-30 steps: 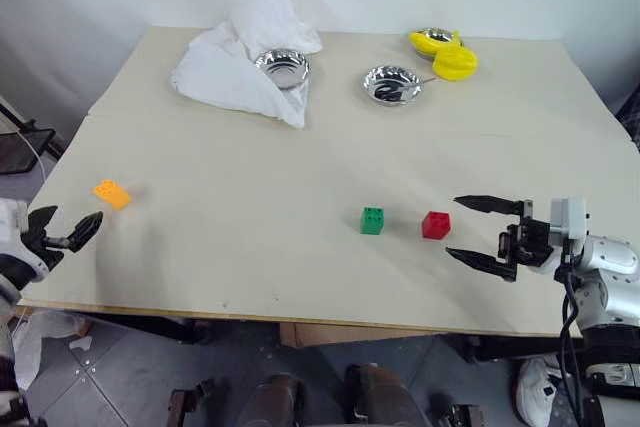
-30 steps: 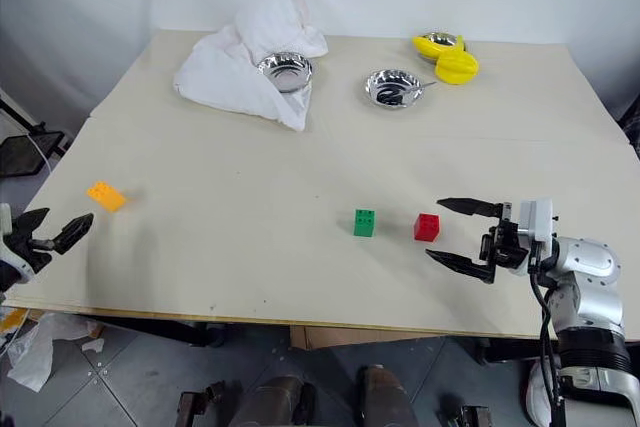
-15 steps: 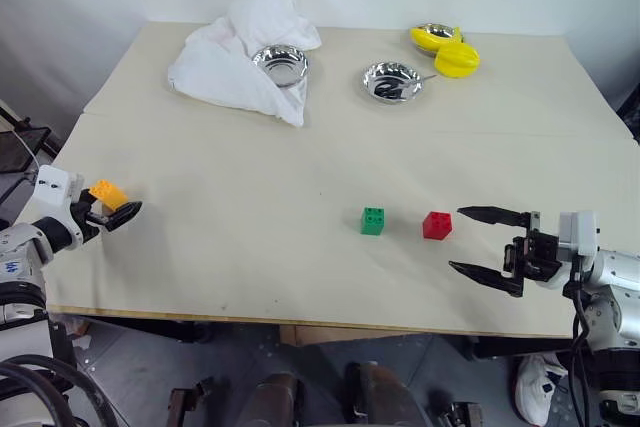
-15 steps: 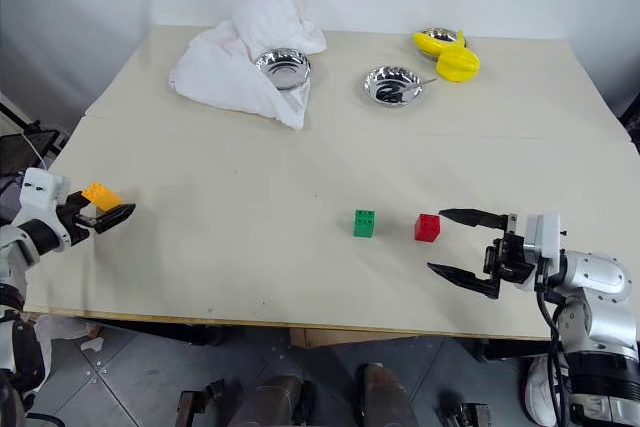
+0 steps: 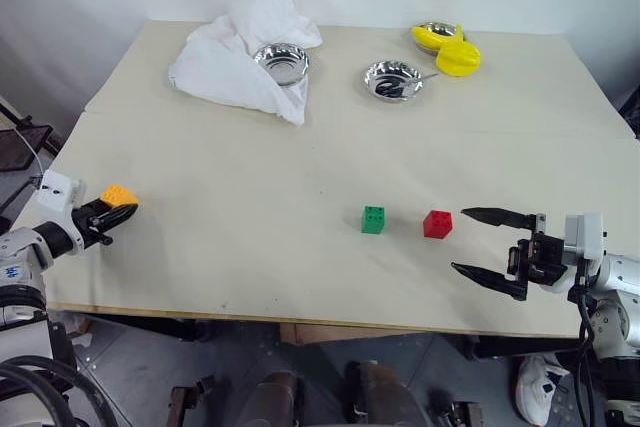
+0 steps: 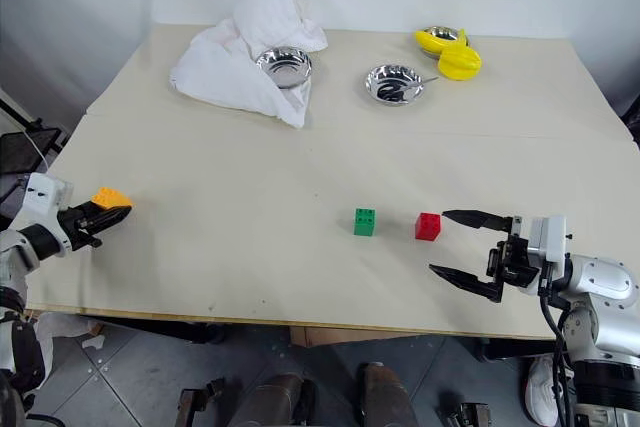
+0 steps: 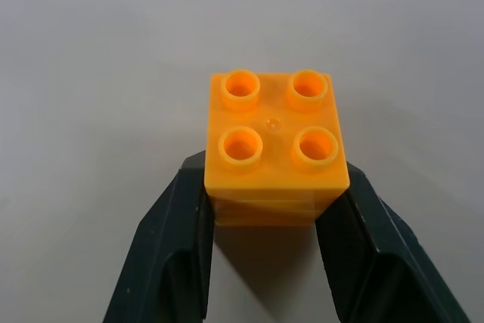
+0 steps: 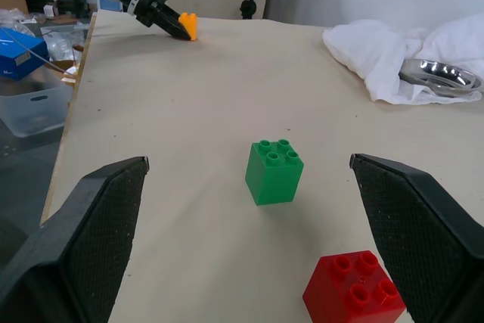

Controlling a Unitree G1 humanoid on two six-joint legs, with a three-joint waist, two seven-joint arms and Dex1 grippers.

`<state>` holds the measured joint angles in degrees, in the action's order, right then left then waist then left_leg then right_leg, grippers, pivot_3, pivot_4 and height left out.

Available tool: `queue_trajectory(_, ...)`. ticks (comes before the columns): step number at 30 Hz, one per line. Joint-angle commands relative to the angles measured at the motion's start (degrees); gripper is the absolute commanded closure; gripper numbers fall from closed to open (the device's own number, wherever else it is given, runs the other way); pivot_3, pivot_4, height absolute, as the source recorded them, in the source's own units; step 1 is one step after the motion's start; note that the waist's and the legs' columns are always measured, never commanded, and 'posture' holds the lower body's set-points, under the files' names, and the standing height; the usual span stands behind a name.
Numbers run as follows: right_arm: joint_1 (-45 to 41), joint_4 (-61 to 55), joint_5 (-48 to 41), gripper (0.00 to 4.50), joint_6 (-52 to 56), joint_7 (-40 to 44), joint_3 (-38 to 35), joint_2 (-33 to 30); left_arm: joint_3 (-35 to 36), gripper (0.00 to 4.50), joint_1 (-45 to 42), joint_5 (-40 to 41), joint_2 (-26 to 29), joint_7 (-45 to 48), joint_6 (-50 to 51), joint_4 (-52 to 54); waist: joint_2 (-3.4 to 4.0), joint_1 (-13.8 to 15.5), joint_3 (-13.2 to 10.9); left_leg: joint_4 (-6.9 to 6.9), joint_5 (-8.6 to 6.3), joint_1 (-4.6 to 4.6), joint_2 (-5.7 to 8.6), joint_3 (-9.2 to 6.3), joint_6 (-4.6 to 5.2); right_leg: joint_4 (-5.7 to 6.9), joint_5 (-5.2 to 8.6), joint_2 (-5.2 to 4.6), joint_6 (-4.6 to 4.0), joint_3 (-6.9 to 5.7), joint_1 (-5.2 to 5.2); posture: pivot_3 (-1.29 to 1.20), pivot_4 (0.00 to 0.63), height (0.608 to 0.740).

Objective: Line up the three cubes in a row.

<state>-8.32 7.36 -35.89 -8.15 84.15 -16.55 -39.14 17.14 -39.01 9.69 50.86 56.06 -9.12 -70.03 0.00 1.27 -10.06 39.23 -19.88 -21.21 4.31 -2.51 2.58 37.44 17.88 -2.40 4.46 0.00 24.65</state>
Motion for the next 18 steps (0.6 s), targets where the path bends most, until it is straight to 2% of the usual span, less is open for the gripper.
queue_trajectory(1,-0.5,0.15,-0.61,0.0,-0.3,0.26,-1.9,-1.35,1.23,3.0,0.47,2.75,-0.34,6.56,-3.65,4.91,0.0,0.01,0.0,0.0,0.0,0.0,0.0,0.0,0.0,0.0,0.0,0.0,0.0,0.0,0.0,0.0,0.15,0.74)
queue_trajectory(5,1.63,0.47,-0.34,0.0,-0.85,-0.2,-3.94,-2.72,-4.62,3.0,0.74,3.26,-4.88,18.73,-4.69,16.99,0.0,0.55,0.0,0.03,0.02,-0.01,0.01,-0.03,0.03,-0.02,0.0,-0.04,0.0,-0.03,-0.05,0.0,0.15,0.74)
queue_trajectory(10,5.84,-0.89,-0.95,0.0,-0.89,-0.06,-7.34,-4.37,-11.41,3.0,-3.19,1.35,-9.64,24.33,-4.56,23.79,-0.01,0.57,0.0,0.07,0.02,-0.02,0.04,-0.04,0.07,-0.06,-0.01,-0.06,0.02,-0.03,-0.09,0.0,0.15,0.74)
queue_trajectory(13,9.4,-2.52,-1.72,0.0,-0.26,-0.12,-10.26,-5.5,-15.51,3.0,-9.45,-1.59,-13.27,24.9,-6.72,20.39,-0.03,0.35,-0.01,0.07,0.05,-0.04,0.04,-0.06,0.03,-0.04,-0.01,-0.03,0.02,-0.04,-0.08,0.0,0.15,0.74)
queue_trajectory(18,17.23,-7.59,-3.45,0.0,1.62,-0.97,-15.87,-6.35,-21.13,3.0,-21.01,-7.61,-20.94,23.37,-10.77,8.13,-0.06,0.38,-0.01,0.22,0.05,-0.02,0.06,-0.01,0.04,-0.03,-0.03,-0.02,0.06,-0.01,-0.12,0.0,0.15,0.74)
